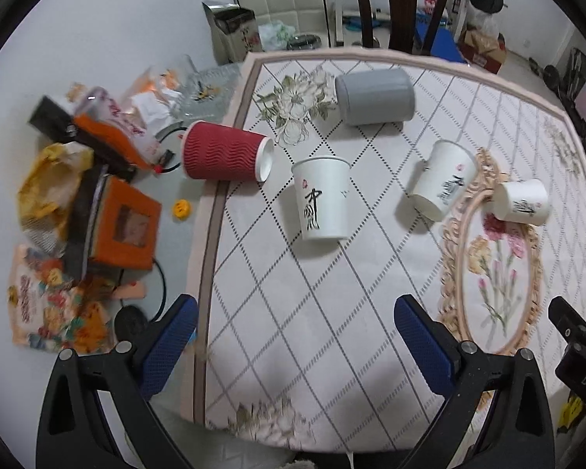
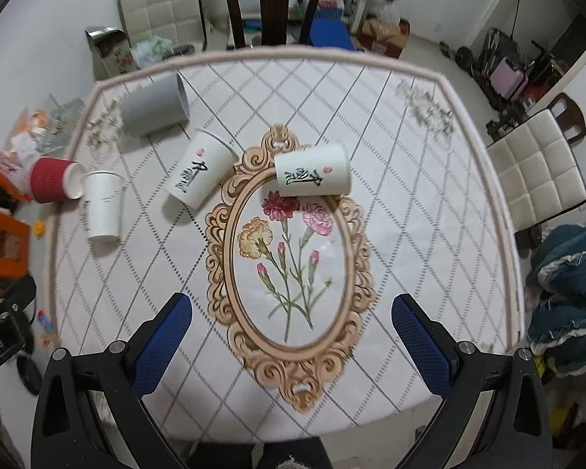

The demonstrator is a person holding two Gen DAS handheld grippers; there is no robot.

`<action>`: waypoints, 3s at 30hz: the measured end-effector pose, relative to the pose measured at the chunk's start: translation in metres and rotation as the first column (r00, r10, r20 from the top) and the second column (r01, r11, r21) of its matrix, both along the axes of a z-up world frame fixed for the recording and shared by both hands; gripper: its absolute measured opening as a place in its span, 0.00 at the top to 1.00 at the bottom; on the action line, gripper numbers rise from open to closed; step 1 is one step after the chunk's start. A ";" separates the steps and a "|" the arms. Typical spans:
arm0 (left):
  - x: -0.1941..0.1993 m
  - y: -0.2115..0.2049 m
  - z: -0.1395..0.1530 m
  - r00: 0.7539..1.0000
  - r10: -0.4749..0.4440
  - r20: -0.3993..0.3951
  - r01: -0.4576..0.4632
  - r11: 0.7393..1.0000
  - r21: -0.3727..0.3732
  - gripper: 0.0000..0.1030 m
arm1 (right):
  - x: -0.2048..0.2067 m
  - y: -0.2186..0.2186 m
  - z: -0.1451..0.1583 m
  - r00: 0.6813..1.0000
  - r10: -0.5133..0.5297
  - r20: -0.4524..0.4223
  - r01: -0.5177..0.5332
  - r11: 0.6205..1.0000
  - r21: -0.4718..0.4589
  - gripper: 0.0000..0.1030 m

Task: Flip cup upright
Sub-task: 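Reach the left tool to the white calligraphy cup beside the red cup and grasp it, then lift the white cup with the left tool and turn it opening-up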

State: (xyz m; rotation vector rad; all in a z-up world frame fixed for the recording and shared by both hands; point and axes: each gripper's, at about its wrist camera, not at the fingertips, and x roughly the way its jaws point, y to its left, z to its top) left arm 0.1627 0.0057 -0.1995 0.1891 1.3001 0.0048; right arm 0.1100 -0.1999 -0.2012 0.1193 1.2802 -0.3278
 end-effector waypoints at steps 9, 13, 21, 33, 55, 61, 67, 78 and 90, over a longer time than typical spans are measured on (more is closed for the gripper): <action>0.070 0.002 -0.064 0.995 -0.034 -0.093 0.032 0.999 -0.022 0.01 | 0.057 -0.003 -0.071 0.994 -0.028 -0.104 0.031 0.999 0.028 0.14; 0.094 0.003 -0.086 0.992 -0.040 -0.121 0.036 0.999 -0.029 0.10 | 0.068 -0.006 -0.091 0.990 -0.038 -0.135 0.041 0.999 0.023 0.16; 0.121 -0.001 -0.123 0.984 -0.059 -0.167 0.050 0.997 -0.056 0.26 | 0.077 -0.005 -0.112 0.984 -0.036 -0.175 0.039 0.999 0.015 0.16; 0.113 -0.004 -0.113 0.989 -0.077 -0.127 0.071 0.996 -0.055 0.41 | 0.075 -0.004 -0.111 0.984 -0.041 -0.174 0.045 0.999 0.015 0.16; -0.026 -0.067 -0.049 0.980 -0.154 -0.128 0.145 0.986 -0.081 0.41 | -0.019 -0.065 -0.084 0.982 -0.088 -0.168 0.097 0.994 0.048 0.16; -0.062 -0.112 -0.069 0.959 -0.215 -0.183 0.197 0.974 -0.109 0.41 | -0.059 -0.106 -0.101 0.967 -0.152 -0.202 0.165 0.985 0.049 0.16; -0.085 -0.146 -0.107 0.930 -0.260 -0.259 0.237 0.964 -0.118 0.41 | -0.090 -0.135 -0.118 0.951 -0.199 -0.238 0.213 0.976 0.036 0.16; -0.081 -0.158 -0.143 0.916 -0.252 -0.313 0.228 0.967 -0.111 0.13 | -0.114 -0.152 -0.140 0.936 -0.217 -0.279 0.236 0.971 0.035 0.16; -0.076 -0.155 -0.151 0.915 -0.250 -0.316 0.225 0.968 -0.115 0.05 | -0.107 -0.144 -0.140 0.939 -0.206 -0.277 0.223 0.974 0.032 0.16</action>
